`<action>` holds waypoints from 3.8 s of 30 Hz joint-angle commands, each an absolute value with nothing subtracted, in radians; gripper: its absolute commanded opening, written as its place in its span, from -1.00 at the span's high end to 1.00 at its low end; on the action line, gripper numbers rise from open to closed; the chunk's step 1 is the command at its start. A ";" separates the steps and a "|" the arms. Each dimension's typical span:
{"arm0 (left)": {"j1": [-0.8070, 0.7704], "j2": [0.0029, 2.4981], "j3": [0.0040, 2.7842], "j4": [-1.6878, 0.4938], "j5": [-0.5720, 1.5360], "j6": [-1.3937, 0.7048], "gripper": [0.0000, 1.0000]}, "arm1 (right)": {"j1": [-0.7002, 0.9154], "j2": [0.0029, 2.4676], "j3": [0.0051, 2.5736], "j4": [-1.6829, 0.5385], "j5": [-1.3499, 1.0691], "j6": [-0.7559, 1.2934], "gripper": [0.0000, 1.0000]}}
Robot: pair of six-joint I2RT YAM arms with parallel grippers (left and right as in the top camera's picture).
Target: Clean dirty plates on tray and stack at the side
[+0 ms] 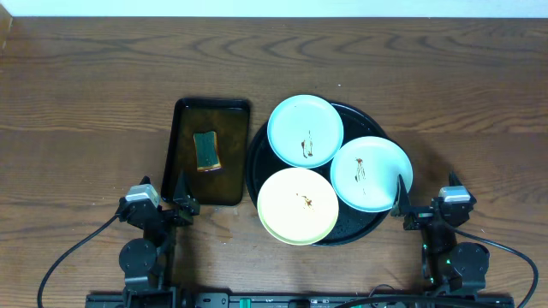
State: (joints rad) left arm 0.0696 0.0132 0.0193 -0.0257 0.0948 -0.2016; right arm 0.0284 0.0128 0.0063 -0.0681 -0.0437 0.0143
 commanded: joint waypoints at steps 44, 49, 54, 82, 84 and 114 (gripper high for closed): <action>0.073 0.012 0.006 -0.063 0.116 -0.184 -0.63 | 0.041 0.011 0.006 -0.072 -0.034 0.013 -0.99; 0.073 0.012 0.006 -0.063 0.116 -0.184 -0.62 | 0.041 0.011 0.006 -0.072 -0.034 0.013 -0.99; 0.073 0.012 0.006 -0.063 0.116 -0.184 -0.62 | 0.041 0.011 0.006 -0.072 -0.034 0.013 -0.98; 0.073 0.012 0.006 -0.063 0.116 -0.184 -0.62 | 0.041 0.011 0.006 -0.072 -0.034 0.013 -0.98; 0.073 0.012 0.006 -0.063 0.116 -0.184 -0.62 | 0.041 0.011 0.006 -0.072 -0.034 0.013 -0.98; 0.073 0.012 0.006 -0.063 0.116 -0.184 -0.62 | 0.040 0.018 0.006 0.182 0.030 -0.009 -0.98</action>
State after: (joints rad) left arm 0.0692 0.0132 0.0193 -0.0257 0.0944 -0.2016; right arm 0.0284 0.0189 0.0067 0.1349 -0.0017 0.0124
